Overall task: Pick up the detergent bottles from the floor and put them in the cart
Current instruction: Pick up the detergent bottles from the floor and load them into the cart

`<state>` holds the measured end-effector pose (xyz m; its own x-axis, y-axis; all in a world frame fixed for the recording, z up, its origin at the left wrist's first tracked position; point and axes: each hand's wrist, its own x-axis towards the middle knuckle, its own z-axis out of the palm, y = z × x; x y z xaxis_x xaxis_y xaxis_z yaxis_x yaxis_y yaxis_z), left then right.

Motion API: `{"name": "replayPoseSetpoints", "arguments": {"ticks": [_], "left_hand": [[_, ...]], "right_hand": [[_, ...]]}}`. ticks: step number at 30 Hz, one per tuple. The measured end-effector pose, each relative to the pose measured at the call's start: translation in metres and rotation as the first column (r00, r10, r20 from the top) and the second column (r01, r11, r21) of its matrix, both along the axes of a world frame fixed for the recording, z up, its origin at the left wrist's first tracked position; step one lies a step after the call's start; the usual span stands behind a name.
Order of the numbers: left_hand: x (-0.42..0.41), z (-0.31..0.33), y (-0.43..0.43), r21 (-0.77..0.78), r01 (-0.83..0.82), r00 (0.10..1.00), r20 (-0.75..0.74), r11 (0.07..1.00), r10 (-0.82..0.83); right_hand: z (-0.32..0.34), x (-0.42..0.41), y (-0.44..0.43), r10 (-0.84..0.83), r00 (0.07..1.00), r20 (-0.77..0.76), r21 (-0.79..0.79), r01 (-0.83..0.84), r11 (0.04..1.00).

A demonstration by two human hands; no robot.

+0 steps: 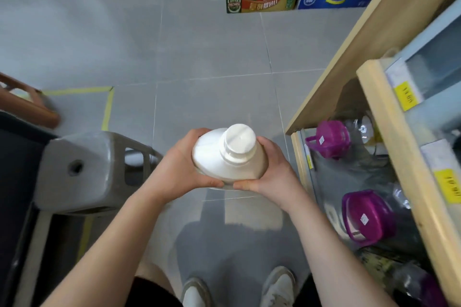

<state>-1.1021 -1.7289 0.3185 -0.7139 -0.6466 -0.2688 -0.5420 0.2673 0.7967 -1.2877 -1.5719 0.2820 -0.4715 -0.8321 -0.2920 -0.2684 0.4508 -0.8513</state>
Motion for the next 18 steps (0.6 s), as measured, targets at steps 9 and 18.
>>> {"name": "replayPoseSetpoints", "arguments": {"ticks": [9,18], "left_hand": [[0.014,0.288,0.012,-0.105,0.035,0.992,-0.121,0.994,-0.047],[0.047,0.521,0.026,-0.172,0.035,0.974,-0.214,0.984,-0.072]], "right_hand": [[0.296,0.003,0.018,0.018,0.997,-0.073,-0.11,-0.026,0.994],[0.537,0.033,0.029,0.004,0.976,-0.218,-0.214,-0.052,0.975]]}}
